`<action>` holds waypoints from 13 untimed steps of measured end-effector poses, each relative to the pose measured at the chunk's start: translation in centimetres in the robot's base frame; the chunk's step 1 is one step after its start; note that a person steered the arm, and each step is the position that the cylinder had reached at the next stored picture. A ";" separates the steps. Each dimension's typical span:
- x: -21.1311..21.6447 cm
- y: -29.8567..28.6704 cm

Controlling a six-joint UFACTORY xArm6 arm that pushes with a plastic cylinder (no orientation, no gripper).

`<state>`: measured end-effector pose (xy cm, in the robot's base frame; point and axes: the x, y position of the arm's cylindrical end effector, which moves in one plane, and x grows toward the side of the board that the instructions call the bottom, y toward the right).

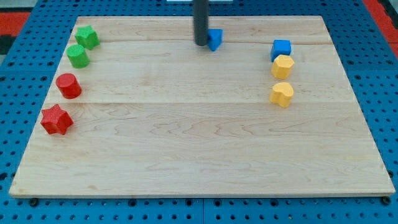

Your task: Place the blue triangle at the top right side of the blue cube

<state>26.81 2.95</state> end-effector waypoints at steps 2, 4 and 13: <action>-1.9 3.9; -7.0 8.7; -1.4 13.5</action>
<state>25.43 16.43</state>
